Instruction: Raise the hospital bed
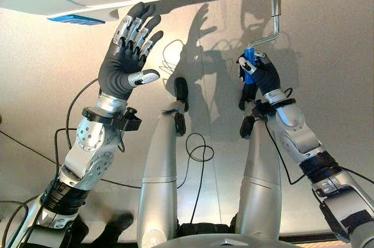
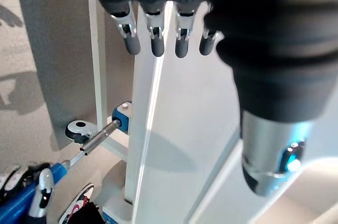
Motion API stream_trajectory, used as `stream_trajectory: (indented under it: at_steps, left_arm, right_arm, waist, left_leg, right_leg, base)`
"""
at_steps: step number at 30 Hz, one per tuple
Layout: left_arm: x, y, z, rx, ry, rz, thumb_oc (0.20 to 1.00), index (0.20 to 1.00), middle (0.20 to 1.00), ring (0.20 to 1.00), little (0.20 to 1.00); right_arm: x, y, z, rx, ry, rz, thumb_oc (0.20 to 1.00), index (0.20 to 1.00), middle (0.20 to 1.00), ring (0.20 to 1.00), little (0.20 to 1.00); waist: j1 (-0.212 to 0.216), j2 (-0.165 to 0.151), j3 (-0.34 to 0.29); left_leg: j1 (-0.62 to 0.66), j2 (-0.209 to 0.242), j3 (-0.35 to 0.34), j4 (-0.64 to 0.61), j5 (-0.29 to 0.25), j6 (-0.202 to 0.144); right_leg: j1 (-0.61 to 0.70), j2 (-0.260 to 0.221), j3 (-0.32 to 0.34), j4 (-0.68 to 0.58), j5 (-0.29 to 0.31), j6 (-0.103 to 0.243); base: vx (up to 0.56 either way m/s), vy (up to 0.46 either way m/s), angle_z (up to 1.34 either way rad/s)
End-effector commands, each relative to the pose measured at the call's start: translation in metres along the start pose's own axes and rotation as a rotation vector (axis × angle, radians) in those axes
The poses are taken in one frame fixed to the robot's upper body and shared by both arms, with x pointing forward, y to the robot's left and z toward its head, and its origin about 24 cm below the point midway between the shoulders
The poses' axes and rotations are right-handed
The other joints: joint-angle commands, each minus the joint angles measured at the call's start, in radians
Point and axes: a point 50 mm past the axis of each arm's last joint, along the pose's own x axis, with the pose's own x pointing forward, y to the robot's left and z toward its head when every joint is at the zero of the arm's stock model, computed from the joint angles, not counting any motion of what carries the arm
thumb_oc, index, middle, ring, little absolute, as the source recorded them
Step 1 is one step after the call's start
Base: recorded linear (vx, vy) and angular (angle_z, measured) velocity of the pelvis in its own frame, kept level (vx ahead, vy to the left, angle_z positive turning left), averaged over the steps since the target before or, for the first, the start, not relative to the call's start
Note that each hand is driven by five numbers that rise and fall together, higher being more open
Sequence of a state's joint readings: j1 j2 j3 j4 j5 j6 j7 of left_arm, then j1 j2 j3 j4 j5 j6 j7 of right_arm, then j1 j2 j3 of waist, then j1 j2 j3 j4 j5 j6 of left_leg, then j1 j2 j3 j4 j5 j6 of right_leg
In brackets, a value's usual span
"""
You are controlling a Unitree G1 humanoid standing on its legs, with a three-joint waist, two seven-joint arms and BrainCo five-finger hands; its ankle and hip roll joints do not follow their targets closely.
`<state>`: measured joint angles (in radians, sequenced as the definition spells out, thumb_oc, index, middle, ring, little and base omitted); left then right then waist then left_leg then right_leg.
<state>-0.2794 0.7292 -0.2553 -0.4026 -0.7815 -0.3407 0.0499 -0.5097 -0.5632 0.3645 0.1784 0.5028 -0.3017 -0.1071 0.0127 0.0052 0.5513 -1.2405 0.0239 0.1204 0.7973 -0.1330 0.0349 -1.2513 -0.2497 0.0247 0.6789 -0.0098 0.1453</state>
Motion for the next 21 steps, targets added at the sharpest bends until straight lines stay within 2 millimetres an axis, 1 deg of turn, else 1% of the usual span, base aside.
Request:
stream_trajectory:
  at_steps: [1,2,4,5,6,8,9,10,12,13,15,20,21]
  left_arm:
    - [-0.001,-0.013,0.018,-0.074,-0.131,-0.04,1.0,1.0,1.0,1.0,1.0]
    - [-0.001,-0.013,0.018,-0.068,-0.126,-0.047,1.0,1.0,1.0,1.0,1.0]
    - [-0.001,-0.014,0.018,-0.062,-0.124,-0.053,1.0,1.0,1.0,1.0,1.0]
    - [-0.001,-0.014,0.018,-0.062,-0.124,-0.052,1.0,1.0,1.0,1.0,1.0]
    - [-0.001,-0.013,0.017,-0.049,-0.115,-0.057,1.0,1.0,1.0,1.0,1.0]
    - [-0.002,-0.012,0.018,-0.041,-0.112,-0.055,1.0,1.0,1.0,1.0,1.0]
    - [-0.002,-0.012,0.018,-0.041,-0.112,-0.055,1.0,1.0,1.0,1.0,1.0]
    - [-0.004,-0.011,0.018,-0.043,-0.11,-0.046,1.0,1.0,1.0,1.0,1.0]
    - [-0.005,-0.01,0.019,-0.04,-0.111,-0.037,1.0,1.0,1.0,1.0,1.0]
    - [-0.007,-0.008,0.019,-0.043,-0.108,-0.027,1.0,1.0,1.0,1.0,1.0]
    - [-0.009,-0.006,0.018,-0.054,-0.099,-0.015,1.0,1.0,1.0,1.0,1.0]
    - [-0.01,-0.005,0.014,-0.071,-0.083,-0.009,1.0,1.0,1.0,1.0,1.0]
    - [-0.009,-0.004,0.014,-0.076,-0.087,-0.012,1.0,1.0,1.0,1.0,1.0]
  right_arm:
    - [0.014,-0.099,0.112,0.014,-0.492,-0.404,0.2,0.2,0.2,0.2,0.2]
    - [0.014,-0.088,0.113,0.005,-0.482,-0.321,0.2,0.2,0.2,0.2,0.2]
    - [0.016,-0.075,0.11,0.05,-0.469,-0.232,0.2,0.2,0.2,0.2,0.2]
    - [0.016,-0.075,0.11,0.05,-0.469,-0.232,0.2,0.2,0.2,0.2,0.2]
    - [0.014,-0.061,0.11,0.058,-0.463,-0.145,0.2,0.2,0.2,0.2,0.2]
    - [0.01,-0.055,0.115,0.122,-0.496,-0.092,0.2,0.2,0.2,0.2,0.2]
    - [0.01,-0.055,0.115,0.123,-0.496,-0.092,0.2,0.2,0.2,0.2,0.2]
    - [0.007,-0.056,0.119,0.195,-0.541,-0.102,0.2,0.2,0.2,0.2,0.2]
    - [0.005,-0.057,0.121,0.233,-0.569,-0.106,0.2,0.2,0.2,0.2,0.2]
    - [0.002,-0.057,0.126,0.3,-0.614,-0.098,0.2,0.2,0.2,0.2,0.2]
    - [0.0,-0.058,0.13,0.35,-0.656,-0.095,0.2,0.2,0.2,0.2,0.2]
    - [-0.002,-0.067,0.132,0.388,-0.7,-0.172,0.2,0.2,0.2,0.2,0.2]
    - [-0.001,-0.07,0.135,0.398,-0.723,-0.195,0.2,0.2,0.2,0.2,0.2]
  waist:
    - [-0.022,0.039,-0.031]
    - [-0.024,0.037,-0.031]
    - [-0.023,0.036,-0.031]
    - [-0.023,0.036,-0.031]
    - [-0.025,0.035,-0.031]
    - [-0.026,0.035,-0.031]
    - [-0.026,0.035,-0.031]
    - [-0.027,0.037,-0.031]
    - [-0.027,0.036,-0.031]
    - [-0.026,0.036,-0.031]
    - [-0.027,0.037,-0.031]
    - [-0.029,0.04,-0.031]
    - [-0.031,0.042,-0.031]
  left_leg:
    - [0.037,0.006,-0.053,-0.153,0.131,-0.105]
    - [0.037,0.009,-0.052,-0.154,0.133,-0.105]
    - [0.038,0.01,-0.051,-0.155,0.136,-0.105]
    - [0.038,0.01,-0.051,-0.155,0.136,-0.105]
    - [0.039,0.011,-0.051,-0.158,0.137,-0.105]
    - [0.044,0.011,-0.05,-0.164,0.14,-0.105]
    - [0.044,0.011,-0.05,-0.164,0.14,-0.105]
    - [0.046,0.011,-0.049,-0.166,0.14,-0.105]
    - [0.048,0.01,-0.048,-0.167,0.14,-0.106]
    - [0.05,0.01,-0.05,-0.169,0.14,-0.107]
    - [0.055,0.012,-0.05,-0.174,0.141,-0.108]
    - [0.065,0.014,-0.047,-0.179,0.14,-0.11]
    - [0.07,0.017,-0.046,-0.186,0.14,-0.111]
  right_leg:
    - [0.005,0.046,-0.058,0.068,0.015,-0.019]
    - [0.006,0.046,-0.059,0.07,0.015,-0.018]
    - [0.006,0.046,-0.06,0.071,0.017,-0.019]
    - [0.006,0.046,-0.06,0.071,0.017,-0.019]
    - [0.008,0.045,-0.062,0.07,0.016,-0.02]
    - [0.012,0.044,-0.064,0.068,0.016,-0.02]
    - [0.013,0.044,-0.064,0.068,0.016,-0.02]
    - [0.012,0.044,-0.064,0.07,0.013,-0.02]
    - [0.012,0.046,-0.064,0.072,0.011,-0.021]
    - [0.013,0.047,-0.063,0.071,0.01,-0.02]
    - [0.016,0.047,-0.062,0.069,0.009,-0.02]
    - [0.02,0.049,-0.057,0.072,0.006,-0.019]
    - [0.024,0.05,-0.056,0.069,0.004,-0.019]
  base:
    - [0.0,0.0,0.0]
    - [0.0,0.0,0.0]
    - [0.0,0.0,0.0]
    - [0.0,0.0,0.0]
    - [0.0,0.0,0.0]
    - [0.0,0.0,0.0]
    - [0.0,0.0,0.0]
    - [0.0,0.0,0.0]
    - [0.0,0.0,0.0]
    - [0.0,0.0,0.0]
    - [0.0,0.0,0.0]
    - [0.0,-0.002,-0.01]
    - [0.0,0.0,0.0]
